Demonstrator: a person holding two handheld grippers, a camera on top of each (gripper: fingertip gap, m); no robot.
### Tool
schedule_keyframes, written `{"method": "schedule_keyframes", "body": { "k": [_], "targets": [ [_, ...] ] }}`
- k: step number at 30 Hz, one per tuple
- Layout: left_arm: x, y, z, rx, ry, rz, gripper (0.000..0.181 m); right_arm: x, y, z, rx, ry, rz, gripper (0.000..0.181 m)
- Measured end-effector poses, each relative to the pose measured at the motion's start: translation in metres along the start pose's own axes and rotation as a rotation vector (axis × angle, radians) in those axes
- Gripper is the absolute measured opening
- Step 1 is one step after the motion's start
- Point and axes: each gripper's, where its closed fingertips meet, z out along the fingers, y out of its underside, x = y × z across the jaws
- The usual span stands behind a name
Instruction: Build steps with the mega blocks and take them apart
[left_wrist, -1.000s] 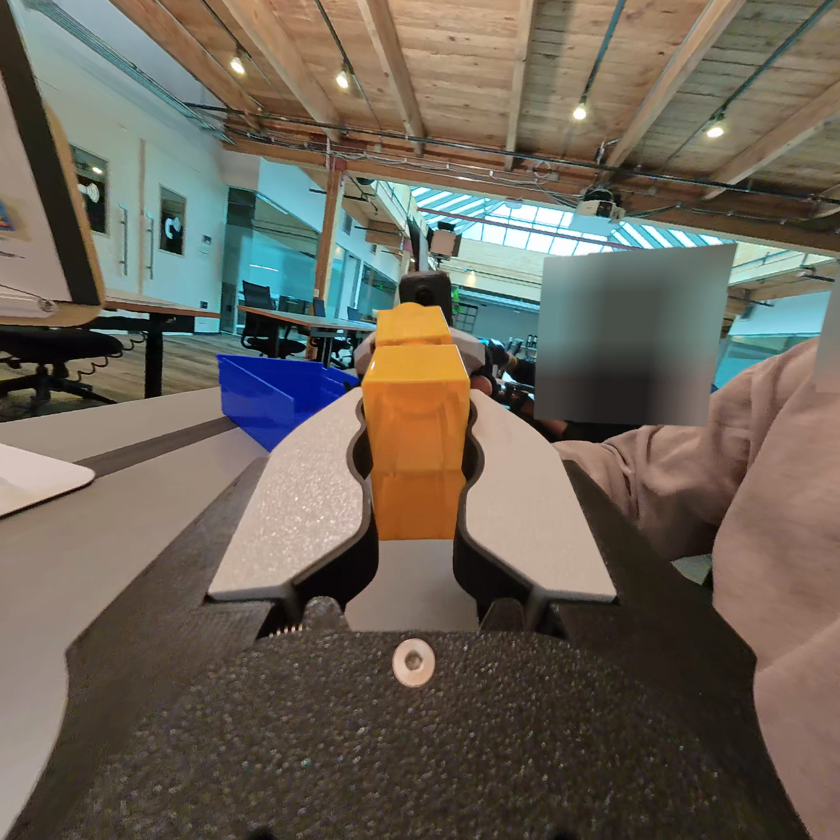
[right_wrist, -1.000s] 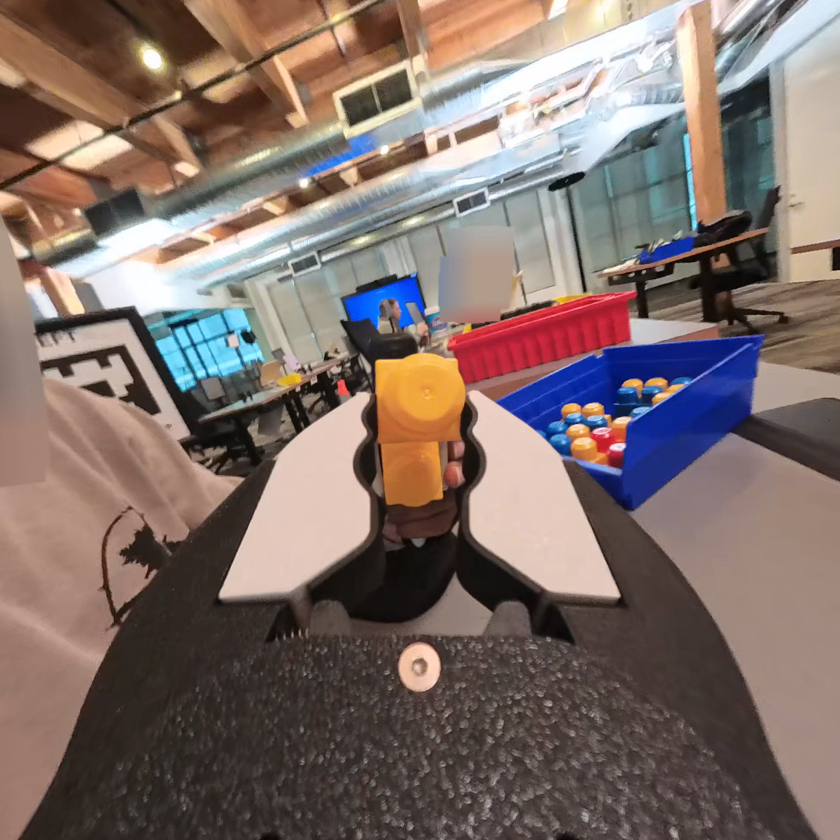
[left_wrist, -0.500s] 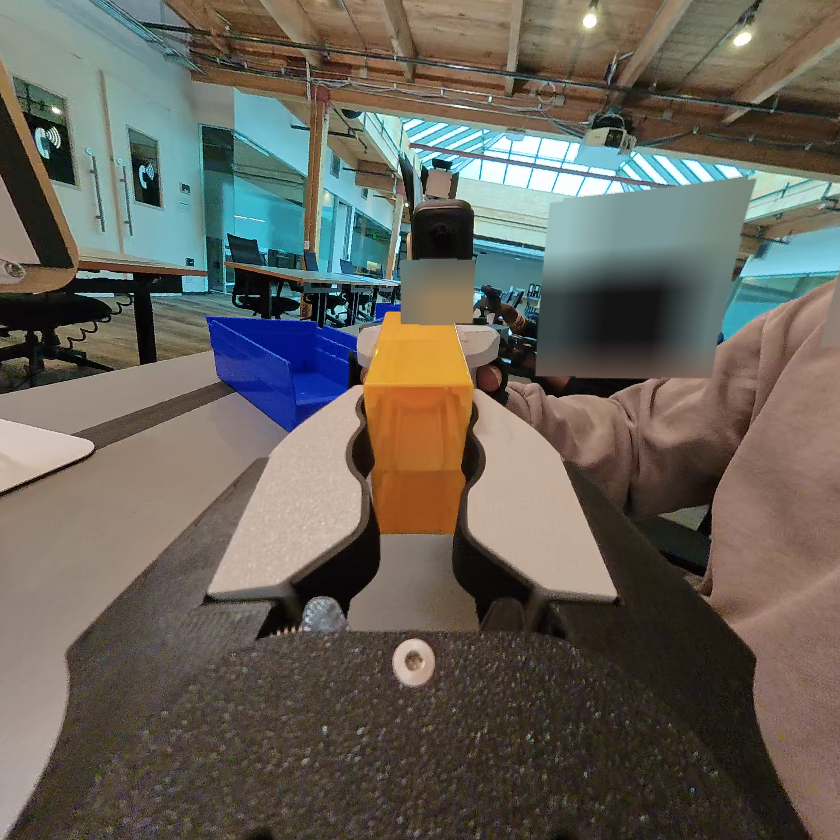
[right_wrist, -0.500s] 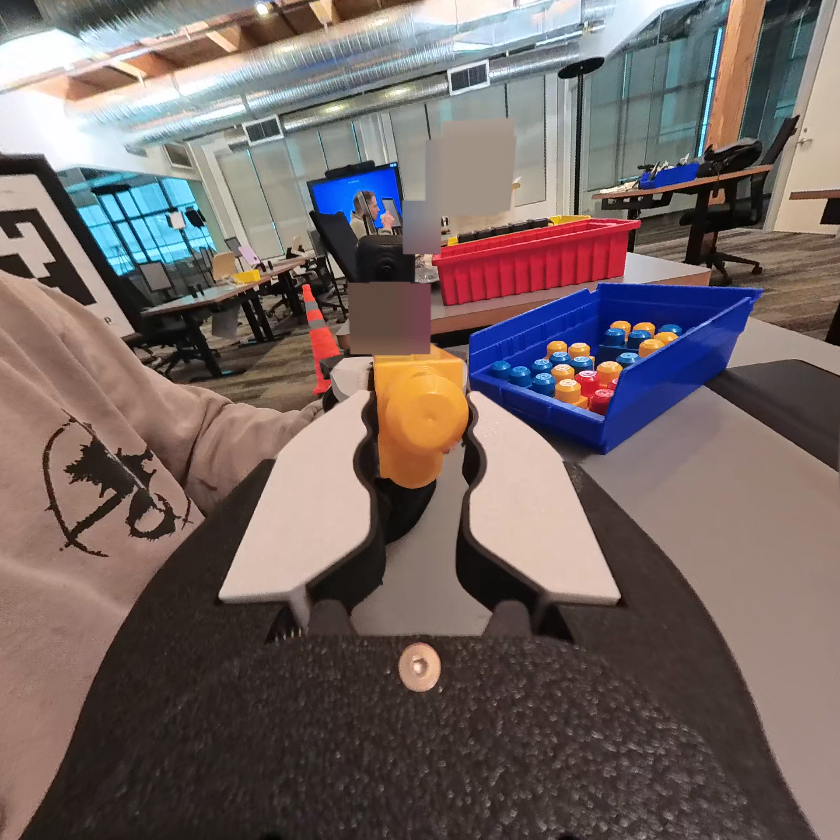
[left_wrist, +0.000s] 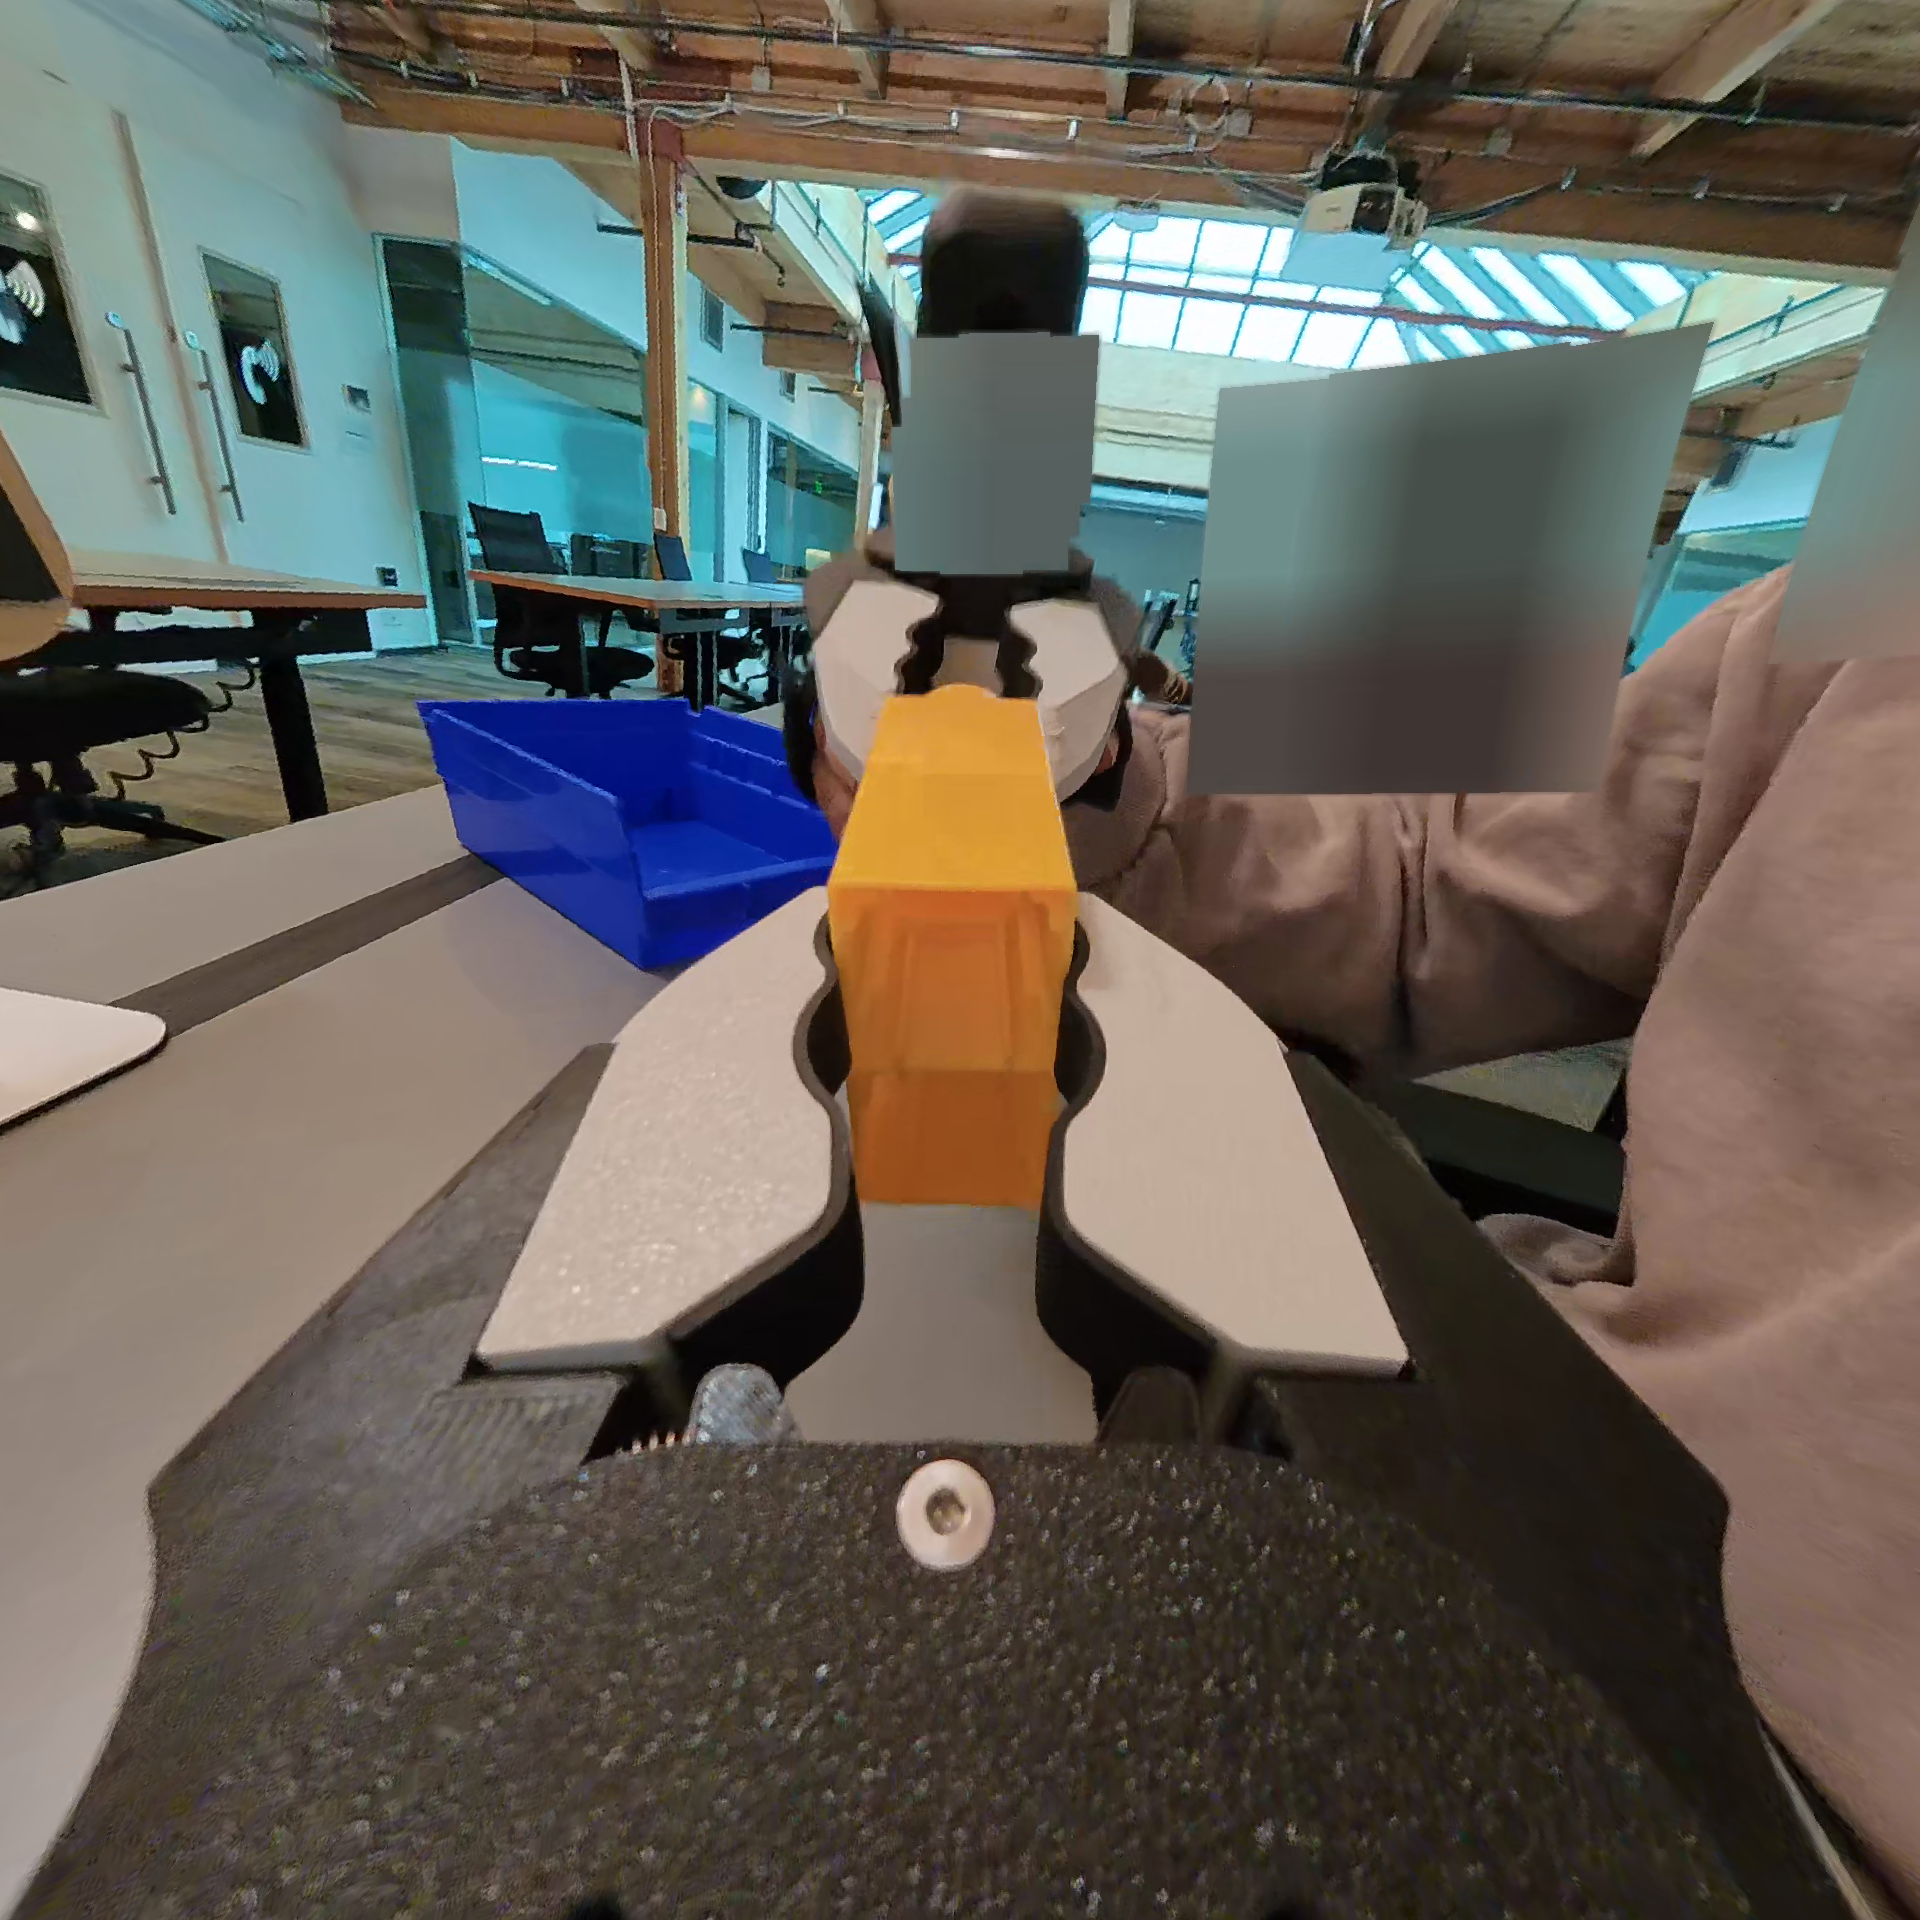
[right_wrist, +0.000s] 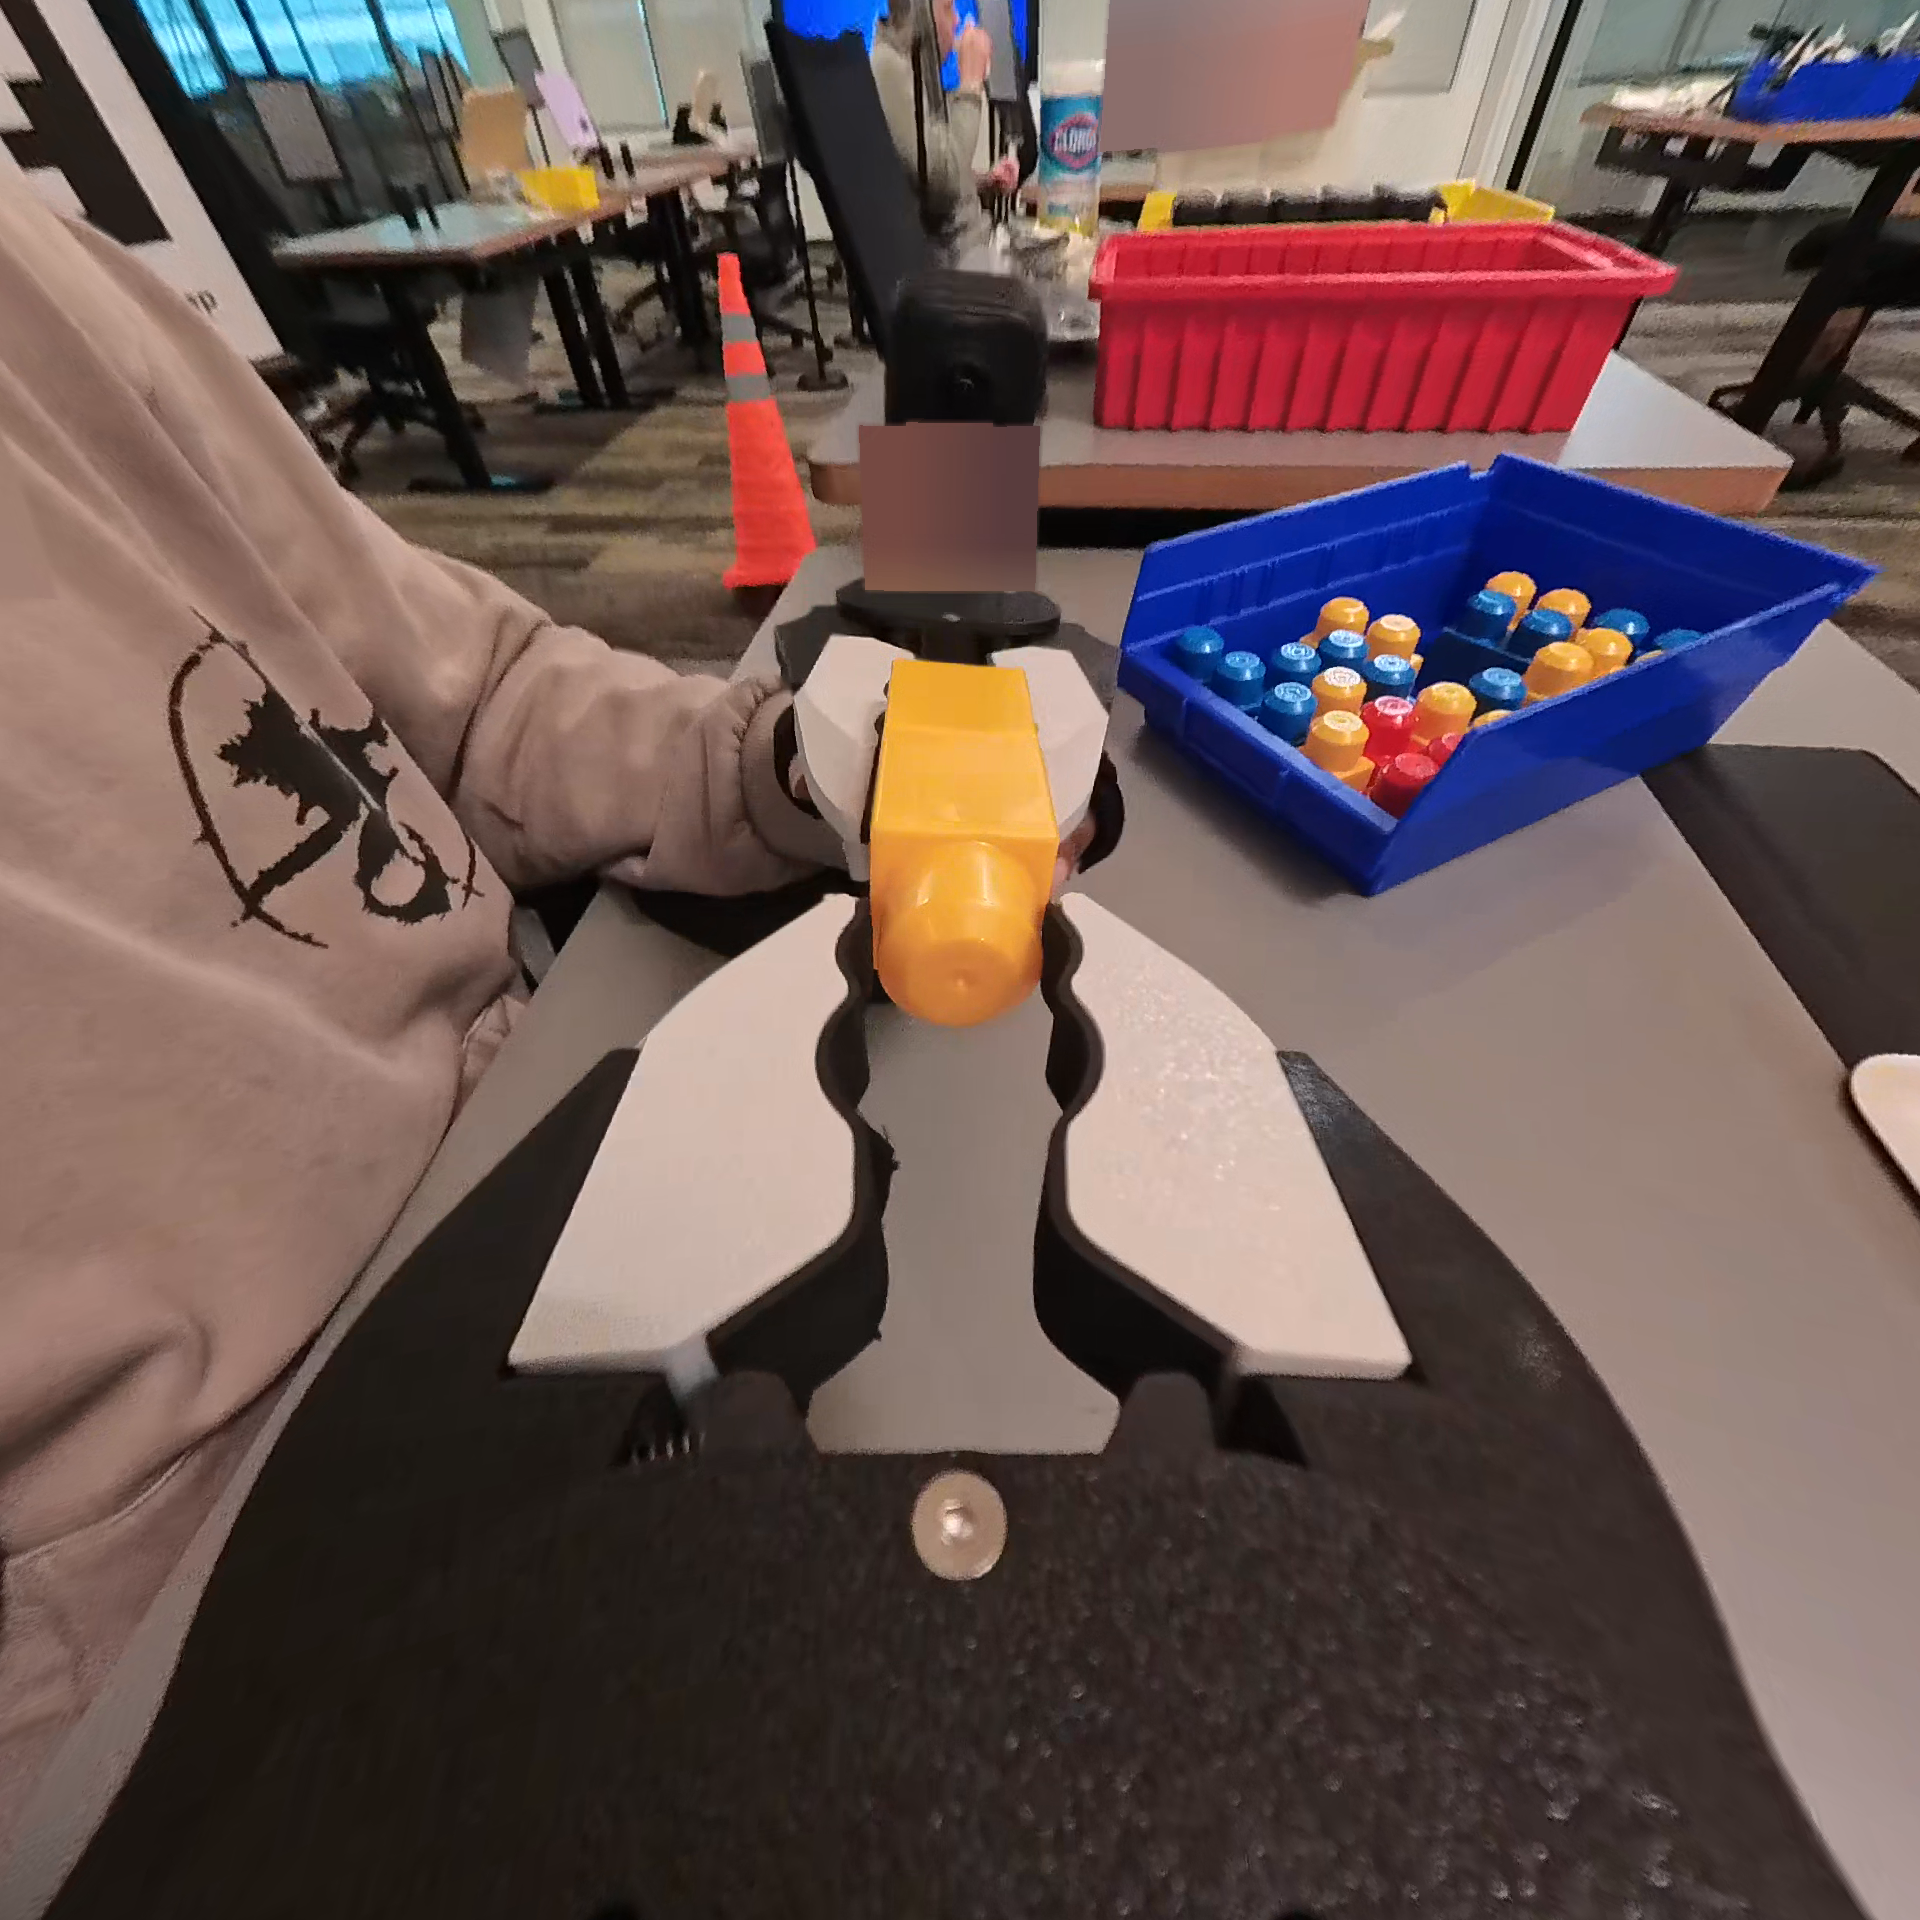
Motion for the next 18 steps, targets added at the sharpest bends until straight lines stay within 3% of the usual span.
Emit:
{"method": "schedule_keyframes", "body": {
  "k": [3, 6, 13, 18],
  "targets": [
    [-0.011, 0.008, 0.000, -0.035, -0.072, 0.015, 0.044, 0.004, -0.003, -0.019, -0.112, 0.012, -0.008, 0.031],
    [-0.028, 0.013, -0.004, -0.075, -0.185, 0.047, 0.037, 0.019, -0.014, -0.055, -0.260, 0.084, -0.023, 0.031],
    [-0.064, 0.017, -0.020, -0.161, -0.498, 0.221, 0.017, 0.087, -0.016, -0.172, -0.756, 0.342, 0.002, 0.031],
    [-0.079, 0.003, -0.038, -0.136, -0.668, 0.318, 0.007, 0.149, 0.000, -0.263, -0.970, 0.516, 0.118, 0.031]
  ]
}}
